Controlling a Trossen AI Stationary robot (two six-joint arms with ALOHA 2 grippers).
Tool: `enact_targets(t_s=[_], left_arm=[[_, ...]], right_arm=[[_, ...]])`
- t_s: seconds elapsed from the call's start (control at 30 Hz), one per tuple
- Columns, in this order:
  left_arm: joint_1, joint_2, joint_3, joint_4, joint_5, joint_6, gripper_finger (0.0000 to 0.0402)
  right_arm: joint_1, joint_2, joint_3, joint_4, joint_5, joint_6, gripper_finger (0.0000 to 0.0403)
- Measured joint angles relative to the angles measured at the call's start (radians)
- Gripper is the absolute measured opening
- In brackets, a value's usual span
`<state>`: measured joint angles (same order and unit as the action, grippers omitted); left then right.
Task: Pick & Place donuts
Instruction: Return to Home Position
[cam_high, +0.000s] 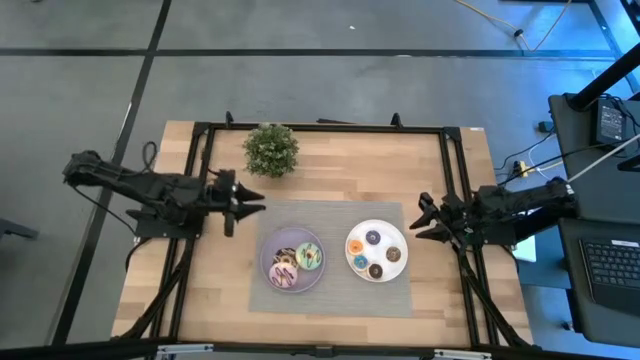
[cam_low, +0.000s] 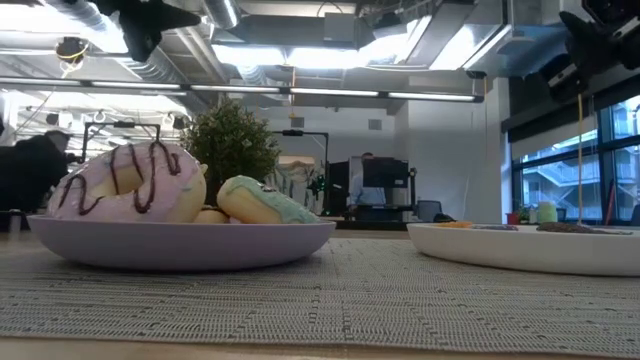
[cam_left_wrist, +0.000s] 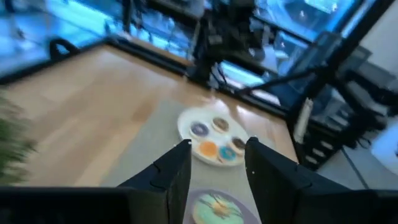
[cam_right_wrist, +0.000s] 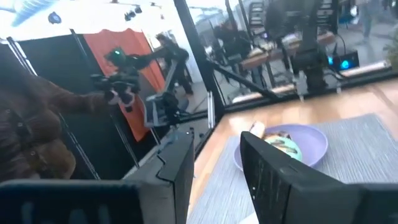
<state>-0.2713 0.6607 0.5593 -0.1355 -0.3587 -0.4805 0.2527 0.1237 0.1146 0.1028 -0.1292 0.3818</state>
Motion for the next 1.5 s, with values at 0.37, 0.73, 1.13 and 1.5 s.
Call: enact_targets(t_s=[0.37, 0.73, 1.13, 1.5], left_arm=[[0.052, -0.198, -0.013, -0.218, -0.118, 0.088, 0.0147], [0.051, -0.408, -0.209, -0.010, 0.048, 0.130, 0.0144], [0.053, -0.660, -0.389, 0.036, 0.031, 0.161, 0.0144], [0.053, -0.661, -0.457, 0.070, 0.039, 0.157, 0.0144]], right_arm=[[-0.005, -0.123, -0.091, 0.024, 0.004, -0.021, 0.0132], [-0.061, -0.124, -0.090, 0.031, 0.005, -0.075, 0.0132], [-0.074, -0.124, -0.089, 0.029, 0.004, -0.088, 0.0132], [-0.095, -0.124, -0.089, 0.022, 0.007, -0.130, 0.0132]])
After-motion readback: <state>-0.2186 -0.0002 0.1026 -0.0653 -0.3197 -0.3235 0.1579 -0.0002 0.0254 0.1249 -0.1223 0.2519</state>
